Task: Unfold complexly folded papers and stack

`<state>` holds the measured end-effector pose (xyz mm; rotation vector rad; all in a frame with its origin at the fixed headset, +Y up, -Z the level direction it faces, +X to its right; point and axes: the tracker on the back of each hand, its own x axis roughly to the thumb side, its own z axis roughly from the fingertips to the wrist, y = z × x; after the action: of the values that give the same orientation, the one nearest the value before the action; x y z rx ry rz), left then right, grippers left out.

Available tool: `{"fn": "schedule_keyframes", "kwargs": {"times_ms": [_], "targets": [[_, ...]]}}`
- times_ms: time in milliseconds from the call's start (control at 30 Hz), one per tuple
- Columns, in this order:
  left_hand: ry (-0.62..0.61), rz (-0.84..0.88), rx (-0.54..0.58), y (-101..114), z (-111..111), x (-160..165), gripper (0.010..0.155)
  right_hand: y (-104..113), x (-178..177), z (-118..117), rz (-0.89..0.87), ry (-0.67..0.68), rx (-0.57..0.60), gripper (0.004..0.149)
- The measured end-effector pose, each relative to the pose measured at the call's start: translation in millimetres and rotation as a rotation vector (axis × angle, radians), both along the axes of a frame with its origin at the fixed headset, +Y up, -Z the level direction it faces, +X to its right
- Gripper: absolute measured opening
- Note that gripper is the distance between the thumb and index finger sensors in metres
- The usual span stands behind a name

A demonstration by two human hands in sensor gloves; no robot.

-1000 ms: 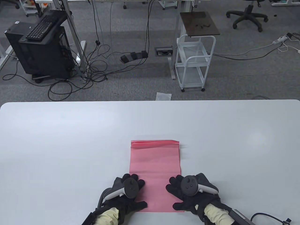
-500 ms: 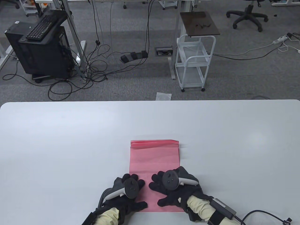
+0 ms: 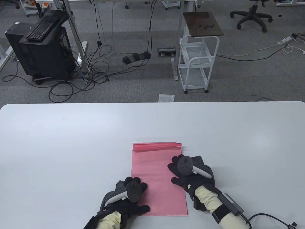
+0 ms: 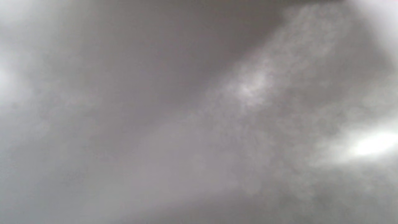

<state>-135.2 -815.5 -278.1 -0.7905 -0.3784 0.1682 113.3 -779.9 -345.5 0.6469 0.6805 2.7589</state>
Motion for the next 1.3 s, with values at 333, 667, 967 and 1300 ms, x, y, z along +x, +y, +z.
{"fn": "schedule_keyframes", "kwargs": {"times_ms": [333, 667, 967, 1300], "targets": [[-0.001, 0.001, -0.001, 0, 0, 0, 0.090, -23, -33, -42, -0.023, -0.024, -0.266, 0.060], [-0.006, 0.002, 0.001, 0, 0, 1, 0.090, -26, 18, -108, -0.103, -0.423, -0.273, 0.059], [-0.008, 0.001, -0.004, 0, 0, 1, 0.090, 16, 6, -87, -0.024, -0.271, -0.063, 0.064], [-0.007, -0.004, 0.001, 0, 0, 1, 0.090, -6, 21, 53, 0.058, 0.056, -0.187, 0.076]]}}
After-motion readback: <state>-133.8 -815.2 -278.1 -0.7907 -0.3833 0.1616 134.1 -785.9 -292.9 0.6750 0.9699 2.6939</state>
